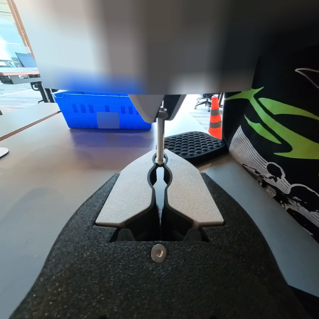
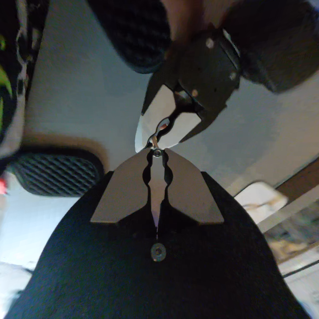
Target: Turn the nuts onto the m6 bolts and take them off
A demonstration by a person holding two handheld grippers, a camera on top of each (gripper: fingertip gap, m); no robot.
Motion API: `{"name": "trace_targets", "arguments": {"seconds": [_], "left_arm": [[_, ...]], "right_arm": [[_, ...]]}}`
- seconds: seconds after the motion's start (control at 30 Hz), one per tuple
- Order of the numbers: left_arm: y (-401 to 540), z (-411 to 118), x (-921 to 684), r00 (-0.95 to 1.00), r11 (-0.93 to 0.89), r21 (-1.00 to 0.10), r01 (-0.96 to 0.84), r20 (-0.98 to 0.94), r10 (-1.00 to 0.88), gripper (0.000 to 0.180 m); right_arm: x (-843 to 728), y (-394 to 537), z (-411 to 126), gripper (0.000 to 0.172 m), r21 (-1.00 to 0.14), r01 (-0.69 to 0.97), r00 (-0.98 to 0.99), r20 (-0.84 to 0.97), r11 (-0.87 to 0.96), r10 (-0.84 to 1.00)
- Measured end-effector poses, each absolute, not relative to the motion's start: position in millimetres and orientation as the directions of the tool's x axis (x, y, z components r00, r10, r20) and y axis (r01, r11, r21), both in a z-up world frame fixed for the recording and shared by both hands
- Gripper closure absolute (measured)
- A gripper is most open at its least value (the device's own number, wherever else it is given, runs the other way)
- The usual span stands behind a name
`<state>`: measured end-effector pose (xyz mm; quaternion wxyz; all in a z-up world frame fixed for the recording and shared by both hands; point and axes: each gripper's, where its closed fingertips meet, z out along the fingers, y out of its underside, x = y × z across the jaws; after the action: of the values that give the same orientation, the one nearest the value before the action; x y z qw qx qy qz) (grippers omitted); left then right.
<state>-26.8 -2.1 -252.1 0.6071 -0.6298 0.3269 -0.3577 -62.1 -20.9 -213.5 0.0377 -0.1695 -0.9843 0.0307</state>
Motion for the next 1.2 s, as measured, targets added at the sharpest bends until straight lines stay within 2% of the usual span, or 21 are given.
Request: {"name": "trace_targets", "arguments": {"seconds": [0.03,0.1,0.13,0.17,0.23,0.33,0.4,0.53,0.63,0.73,0.83,0.9,0.97,1.0,1.07,1.13,1.2], "left_arm": [[-1.9,-252.7,-26.4,0.531,-0.050,-0.999,0.017,0.052,-0.846,0.178],[-2.3,-253.6,-25.0,0.529,-0.049,-0.999,0.005,0.044,-0.847,0.178],[-2.5,-253.2,-25.1,0.528,-0.047,-0.999,0.007,0.044,-0.848,0.178],[-2.7,-252.9,-25.1,0.526,-0.046,-0.999,0.009,0.044,-0.850,0.179],[-3.6,-253.1,-24.4,0.519,-0.045,-0.999,0.007,0.041,-0.854,0.179],[-4.3,-252.3,-24.3,0.512,-0.043,-0.999,0.012,0.043,-0.858,0.179],[-4.6,-252.3,-24.2,0.508,-0.045,-0.999,0.014,0.046,-0.860,0.179],[-4.8,-252.3,-23.8,0.504,-0.046,-0.999,0.013,0.046,-0.862,0.179],[-4.8,-252.2,-23.5,0.504,-0.045,-0.999,0.012,0.045,-0.863,0.178],[-3.9,-251.4,-24.5,0.509,-0.046,-0.999,0.020,0.050,-0.859,0.179],[-2.8,-251.5,-25.1,0.518,-0.048,-0.999,0.020,0.051,-0.854,0.179],[-2.2,-251.6,-25.2,0.523,-0.047,-0.999,0.019,0.050,-0.851,0.179],[-1.4,-252.0,-25.4,0.529,-0.049,-0.999,0.016,0.050,-0.847,0.179],[-1.4,-252.6,-24.7,0.528,-0.050,-0.999,0.010,0.048,-0.848,0.179],[-1.7,-253.3,-23.7,0.527,-0.049,-0.999,0.001,0.042,-0.849,0.179],[-2.2,-252.4,-24.0,0.524,-0.046,-0.999,0.008,0.043,-0.851,0.179],[-2.6,-252.7,-23.3,0.520,-0.045,-0.999,0.004,0.041,-0.853,0.179]], "right_arm": [[-60.1,-20.1,-213.9,0.162,-0.071,0.432,-0.898,0.062,0.899,0.436],[-58.6,-20.5,-214.2,0.162,-0.085,0.464,-0.879,0.080,0.882,0.470],[-58.7,-21.0,-213.5,0.152,-0.089,0.437,-0.892,0.087,0.895,0.444],[-60.4,-21.0,-211.8,0.135,-0.091,0.386,-0.914,0.099,0.918,0.394],[-62.7,-22.2,-206.7,0.128,-0.103,0.225,-0.966,0.108,0.969,0.235],[-53.7,-24.8,-203.2,0.135,-0.126,-0.108,-0.993,0.070,0.986,-0.100],[-52.6,-23.5,-206.4,0.138,-0.117,-0.248,-0.968,0.061,0.962,-0.242],[-53.6,-25.4,-214.0,0.143,-0.130,-0.324,-0.945,0.004,0.937,-0.327],[-58.5,-26.3,-216.1,0.162,-0.118,-0.351,-0.936,0.013,0.929,-0.352],[-60.6,-25.3,-215.7,0.162,-0.108,-0.285,-0.959,0.027,0.952,-0.283],[-61.4,-23.3,-216.0,0.162,-0.094,-0.122,-0.991,0.066,0.988,-0.116],[-62.3,-23.8,-216.3,0.162,-0.101,0.088,-0.991,0.094,0.991,0.097],[-62.8,-22.7,-217.0,0.162,-0.125,0.361,-0.923,0.094,0.924,0.374],[-61.3,-22.6,-217.6,0.162,-0.143,0.447,-0.884,0.080,0.883,0.460],[-60.3,-21.8,-217.9,0.161,-0.160,0.486,-0.861,0.081,0.859,0.502],[-61.8,-21.6,-217.7,0.137,-0.152,0.422,-0.893,0.099,0.894,0.438],[-63.6,-22.8,-215.4,0.126,-0.139,0.278,-0.951,0.101,0.950,0.293]]}}
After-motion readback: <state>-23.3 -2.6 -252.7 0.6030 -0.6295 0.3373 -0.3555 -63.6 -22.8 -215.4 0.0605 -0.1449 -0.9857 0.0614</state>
